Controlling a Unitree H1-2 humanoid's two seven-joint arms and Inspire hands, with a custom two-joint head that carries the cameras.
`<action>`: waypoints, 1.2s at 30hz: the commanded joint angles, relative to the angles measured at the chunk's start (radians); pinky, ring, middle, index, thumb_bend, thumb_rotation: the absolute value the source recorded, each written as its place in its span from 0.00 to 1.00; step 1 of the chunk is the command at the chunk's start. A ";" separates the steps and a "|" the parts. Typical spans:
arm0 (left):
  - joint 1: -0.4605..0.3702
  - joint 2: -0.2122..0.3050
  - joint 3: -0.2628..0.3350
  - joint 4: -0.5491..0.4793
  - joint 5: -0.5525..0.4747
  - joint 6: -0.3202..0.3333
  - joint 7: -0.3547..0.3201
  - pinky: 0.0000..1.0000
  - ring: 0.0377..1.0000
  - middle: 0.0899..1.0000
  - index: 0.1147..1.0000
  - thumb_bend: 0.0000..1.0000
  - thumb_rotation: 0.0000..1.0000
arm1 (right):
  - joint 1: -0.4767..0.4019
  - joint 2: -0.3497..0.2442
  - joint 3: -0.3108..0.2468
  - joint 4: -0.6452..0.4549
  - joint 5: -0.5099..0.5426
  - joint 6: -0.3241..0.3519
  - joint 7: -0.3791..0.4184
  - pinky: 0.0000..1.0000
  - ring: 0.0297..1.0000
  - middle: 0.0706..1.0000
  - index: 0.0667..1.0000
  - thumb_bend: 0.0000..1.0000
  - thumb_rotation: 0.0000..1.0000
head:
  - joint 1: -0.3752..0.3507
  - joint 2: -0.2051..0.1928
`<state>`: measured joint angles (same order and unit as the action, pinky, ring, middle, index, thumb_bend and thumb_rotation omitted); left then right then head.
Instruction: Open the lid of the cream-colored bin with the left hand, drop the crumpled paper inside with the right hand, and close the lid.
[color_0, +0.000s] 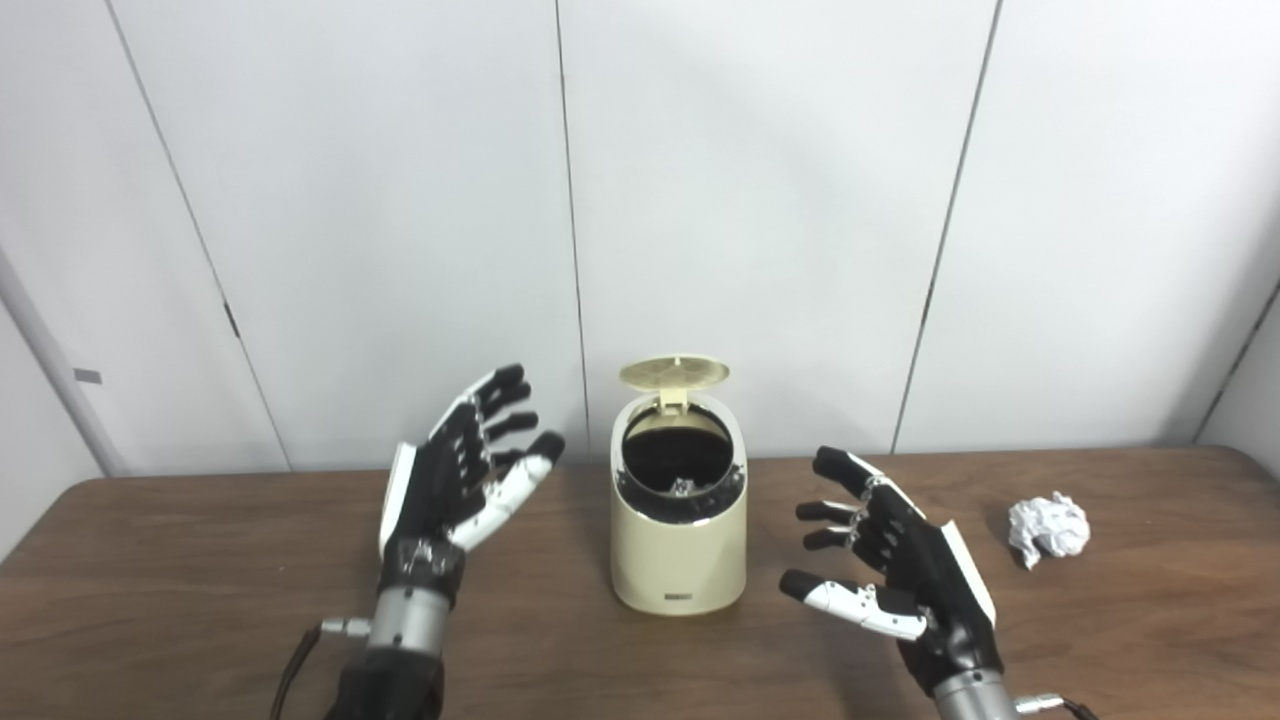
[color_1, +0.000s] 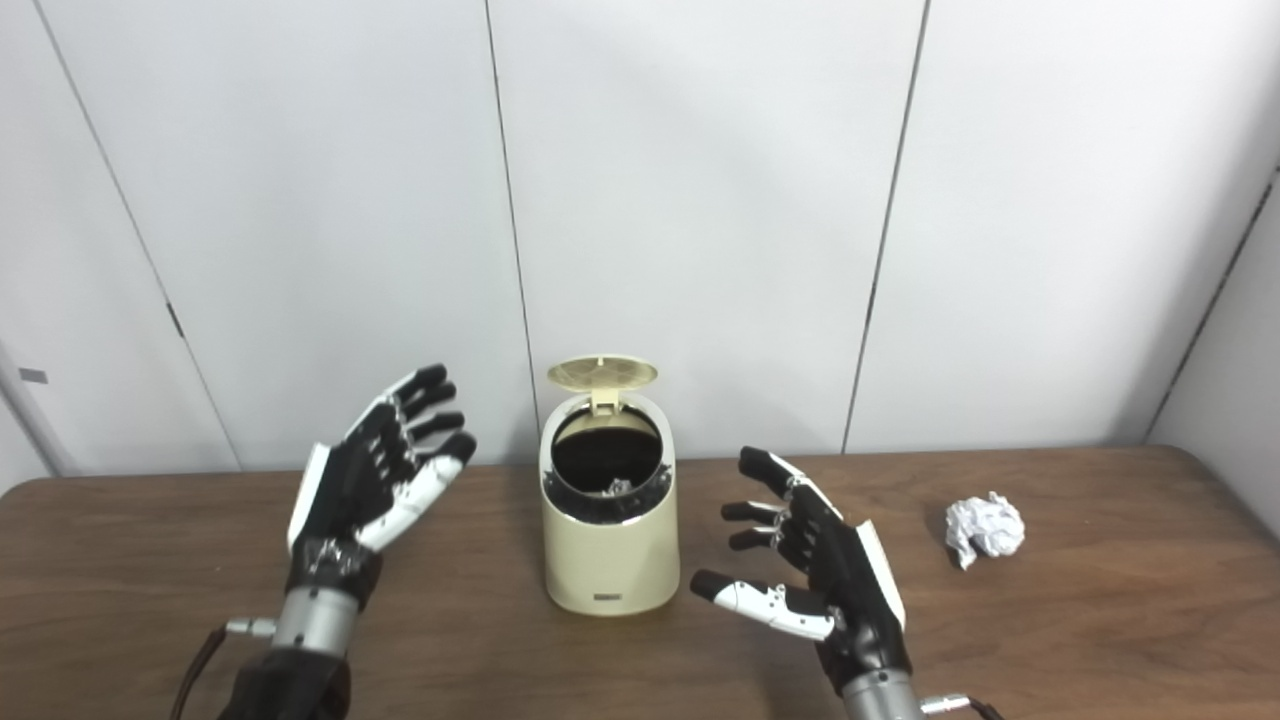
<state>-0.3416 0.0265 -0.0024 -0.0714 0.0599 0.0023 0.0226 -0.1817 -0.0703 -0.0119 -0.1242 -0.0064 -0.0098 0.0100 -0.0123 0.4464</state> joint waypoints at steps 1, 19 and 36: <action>-0.004 0.000 0.001 -0.021 -0.010 -0.067 -0.002 0.60 0.76 0.82 0.85 0.73 0.41 | -0.027 -0.006 -0.005 -0.016 0.003 -0.043 0.005 0.56 0.67 0.83 0.80 0.80 0.21 | -0.001 0.001; 0.132 -0.014 -0.012 0.037 -0.105 -0.142 -0.061 0.62 0.79 0.83 0.86 0.74 0.36 | -0.019 -0.026 -0.014 -0.019 0.021 -0.037 0.014 0.55 0.68 0.83 0.80 0.80 0.19 | -0.024 -0.004; 0.134 0.020 -0.015 0.067 -0.087 -0.154 -0.080 0.63 0.79 0.84 0.87 0.69 0.32 | -0.137 -0.299 -0.004 -0.077 -0.293 0.209 0.064 0.59 0.70 0.83 0.81 0.81 0.21 | -0.221 -0.051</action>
<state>-0.1822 0.0395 -0.0226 0.0035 -0.0228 -0.1069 -0.0536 -0.2589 -0.3442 -0.0208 -0.1499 -0.2458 0.1623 0.0647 -0.2343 0.3943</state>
